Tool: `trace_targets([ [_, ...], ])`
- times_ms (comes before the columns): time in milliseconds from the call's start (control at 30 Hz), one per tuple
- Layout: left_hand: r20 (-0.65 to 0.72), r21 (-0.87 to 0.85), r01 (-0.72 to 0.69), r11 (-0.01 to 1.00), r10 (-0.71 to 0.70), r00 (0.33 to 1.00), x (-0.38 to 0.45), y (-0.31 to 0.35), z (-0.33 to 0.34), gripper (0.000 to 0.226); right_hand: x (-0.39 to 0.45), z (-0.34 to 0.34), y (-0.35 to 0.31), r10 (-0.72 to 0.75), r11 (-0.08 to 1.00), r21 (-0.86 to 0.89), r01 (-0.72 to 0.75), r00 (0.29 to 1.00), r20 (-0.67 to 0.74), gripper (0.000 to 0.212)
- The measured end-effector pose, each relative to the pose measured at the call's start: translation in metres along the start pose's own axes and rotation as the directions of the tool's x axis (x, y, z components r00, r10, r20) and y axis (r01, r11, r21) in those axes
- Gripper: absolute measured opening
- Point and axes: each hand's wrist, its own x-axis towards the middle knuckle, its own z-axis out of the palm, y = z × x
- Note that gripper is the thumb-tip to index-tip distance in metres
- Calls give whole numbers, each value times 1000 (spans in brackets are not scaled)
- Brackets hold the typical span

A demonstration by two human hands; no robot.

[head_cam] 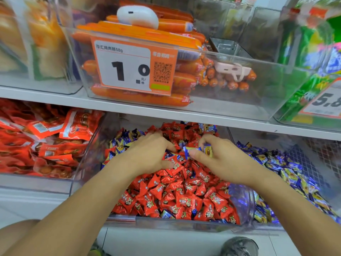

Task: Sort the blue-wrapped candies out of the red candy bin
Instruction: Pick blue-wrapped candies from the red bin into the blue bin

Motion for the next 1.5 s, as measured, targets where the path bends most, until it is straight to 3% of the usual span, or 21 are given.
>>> trace_targets([
  [133,-101,-67,6,998,-13,995,3,0,2,35,17,8,4,90,994,55,-92,995,46,40],
  [267,-163,-163,7,987,-34,986,-2,-8,2,29,33,14,2,163,974,162,-156,986,-27,33],
  [367,-146,-193,-4,981,-24,989,-6,-13,2,28,41,18,-4,125,992,35,-123,990,-68,23],
  [500,-144,-231,-15,973,-19,989,-11,-19,1,32,47,28,-7,-80,993,-89,84,996,48,32],
  [633,-128,-247,-2,969,-30,991,-17,-27,0,27,49,35,-2,-60,979,-190,72,996,69,32],
  [767,-207,-343,-42,938,-32,978,-25,-31,-6,27,44,26,-5,-67,995,-77,66,998,-14,11],
  [900,-241,-388,7,922,-109,964,-27,-41,-13,30,39,11,-9,10,996,90,-7,999,-42,13],
  [1033,-181,-436,59,898,-151,972,-27,-47,-14,20,37,14,-16,-72,969,241,52,994,76,24],
  [1133,-168,-430,51,901,-135,976,-29,-48,-15,11,42,27,-23,-87,991,109,77,993,83,19],
  [1300,-160,-489,84,868,-184,970,-33,-49,-19,16,60,48,-31,-72,978,-185,97,988,136,52],
  [1367,-174,-445,125,887,-222,959,-33,-49,-19,26,64,50,-31,-52,976,-204,80,989,136,41],
  [1500,-385,-299,149,942,-262,885,-24,-47,-16,30,61,47,-28,-30,988,-145,46,993,111,26],
])
